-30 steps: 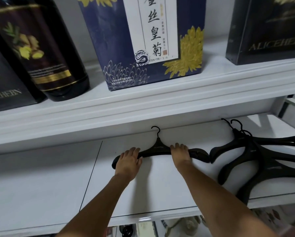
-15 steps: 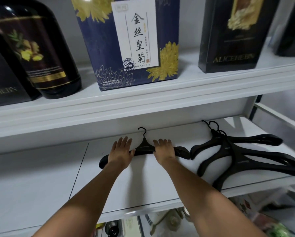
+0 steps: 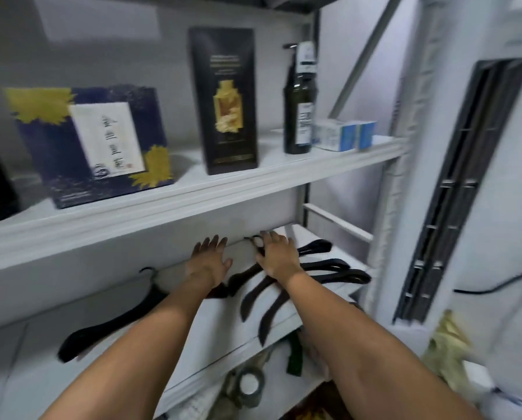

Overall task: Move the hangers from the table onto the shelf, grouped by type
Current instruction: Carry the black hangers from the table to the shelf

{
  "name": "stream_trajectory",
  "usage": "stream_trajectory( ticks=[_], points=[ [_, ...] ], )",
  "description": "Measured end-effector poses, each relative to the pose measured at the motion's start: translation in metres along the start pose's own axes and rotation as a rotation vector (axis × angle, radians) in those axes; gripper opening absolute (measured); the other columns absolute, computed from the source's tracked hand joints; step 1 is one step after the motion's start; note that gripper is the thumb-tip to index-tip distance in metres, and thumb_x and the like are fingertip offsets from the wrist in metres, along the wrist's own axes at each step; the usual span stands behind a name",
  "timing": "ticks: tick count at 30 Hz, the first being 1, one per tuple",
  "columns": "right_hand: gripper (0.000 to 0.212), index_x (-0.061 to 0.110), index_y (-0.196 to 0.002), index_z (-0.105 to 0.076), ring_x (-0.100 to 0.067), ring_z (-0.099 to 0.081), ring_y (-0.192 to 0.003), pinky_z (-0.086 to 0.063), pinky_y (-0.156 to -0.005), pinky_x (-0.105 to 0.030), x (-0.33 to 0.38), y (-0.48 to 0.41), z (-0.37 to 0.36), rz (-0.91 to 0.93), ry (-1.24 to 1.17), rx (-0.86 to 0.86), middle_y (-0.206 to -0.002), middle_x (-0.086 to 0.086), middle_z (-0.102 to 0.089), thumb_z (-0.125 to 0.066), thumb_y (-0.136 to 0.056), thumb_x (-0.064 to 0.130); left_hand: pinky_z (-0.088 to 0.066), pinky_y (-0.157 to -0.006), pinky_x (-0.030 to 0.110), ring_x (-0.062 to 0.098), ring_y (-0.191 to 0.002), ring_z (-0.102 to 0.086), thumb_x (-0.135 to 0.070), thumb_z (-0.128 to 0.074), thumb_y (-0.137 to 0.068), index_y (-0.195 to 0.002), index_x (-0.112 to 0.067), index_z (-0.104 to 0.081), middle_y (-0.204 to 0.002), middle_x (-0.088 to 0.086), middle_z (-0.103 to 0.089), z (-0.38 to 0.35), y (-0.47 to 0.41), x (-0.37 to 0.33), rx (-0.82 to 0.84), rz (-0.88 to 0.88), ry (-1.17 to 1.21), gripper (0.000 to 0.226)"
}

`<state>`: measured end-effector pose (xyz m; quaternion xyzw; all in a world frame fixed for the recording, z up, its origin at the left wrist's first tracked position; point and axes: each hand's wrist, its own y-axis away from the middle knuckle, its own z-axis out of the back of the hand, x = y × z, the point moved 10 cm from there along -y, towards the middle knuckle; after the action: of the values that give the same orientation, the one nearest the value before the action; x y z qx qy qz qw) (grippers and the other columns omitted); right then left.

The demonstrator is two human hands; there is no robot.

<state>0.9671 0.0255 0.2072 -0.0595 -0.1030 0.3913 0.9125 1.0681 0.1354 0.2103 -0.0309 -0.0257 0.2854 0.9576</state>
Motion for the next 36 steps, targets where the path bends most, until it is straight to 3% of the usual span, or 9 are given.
stream_trajectory(
  ticks=[3,7,10,19,27,36],
  points=[
    [0.063,0.016,-0.152,-0.021,-0.03,-0.035,-0.137,-0.022,-0.114,-0.042,-0.072,0.028,0.032,-0.12,0.04,-0.01,-0.153,-0.009,-0.031,-0.038,-0.098,0.042,-0.002,-0.12,0.036,0.022,-0.148,-0.007,-0.039,-0.026,-0.101,-0.152,-0.017,-0.006,-0.16,0.004,-0.005,0.019,-0.006,-0.085,-0.018,-0.137,0.055,0.059],
    [0.061,0.015,-0.148,-0.028,-0.03,-0.042,-0.13,-0.028,-0.108,-0.041,-0.178,0.083,0.086,-0.317,0.078,-0.089,-0.146,-0.01,-0.041,-0.044,-0.095,0.041,-0.005,-0.12,0.037,0.023,-0.147,-0.01,-0.04,-0.028,-0.101,-0.151,-0.017,-0.01,-0.16,0.005,-0.011,0.041,-0.006,-0.207,-0.031,-0.337,0.112,0.059],
    [0.061,0.015,-0.149,-0.026,-0.03,-0.037,-0.135,-0.022,-0.113,-0.043,-0.253,0.131,0.128,-0.458,0.096,-0.133,-0.15,-0.01,-0.036,-0.042,-0.096,0.039,-0.009,-0.12,0.038,0.024,-0.146,-0.015,-0.05,-0.021,-0.095,-0.151,-0.016,-0.015,-0.158,0.006,-0.016,0.066,0.004,-0.295,-0.087,-0.485,0.112,0.065],
    [0.059,0.018,-0.151,-0.023,-0.03,-0.038,-0.133,-0.019,-0.114,-0.044,-0.435,0.347,0.229,-0.911,0.213,-0.28,-0.15,-0.008,-0.034,-0.039,-0.097,0.038,-0.003,-0.121,0.036,0.022,-0.148,-0.008,-0.04,-0.027,-0.101,-0.152,-0.016,-0.011,-0.16,0.005,-0.009,0.106,0.111,-0.557,-0.144,-0.936,0.178,0.058],
    [0.06,0.018,-0.152,-0.019,-0.029,-0.038,-0.134,-0.023,-0.113,-0.042,-0.504,0.57,0.274,-1.328,0.302,-0.321,-0.152,-0.008,-0.032,-0.039,-0.098,0.036,-0.002,-0.121,0.037,0.023,-0.148,-0.006,-0.04,-0.022,-0.102,-0.152,-0.016,-0.008,-0.16,0.005,-0.007,0.104,0.266,-0.725,-0.134,-1.346,0.179,0.057],
    [0.063,0.02,-0.153,-0.016,-0.032,-0.031,-0.138,-0.022,-0.114,-0.045,-0.501,0.778,0.267,-1.715,0.3,-0.297,-0.154,-0.008,-0.027,-0.04,-0.098,0.038,-0.004,-0.121,0.035,0.021,-0.148,-0.008,-0.04,-0.024,-0.102,-0.152,-0.016,-0.009,-0.16,0.005,-0.007,0.089,0.447,-0.819,-0.088,-1.715,0.229,0.057]
  ],
)
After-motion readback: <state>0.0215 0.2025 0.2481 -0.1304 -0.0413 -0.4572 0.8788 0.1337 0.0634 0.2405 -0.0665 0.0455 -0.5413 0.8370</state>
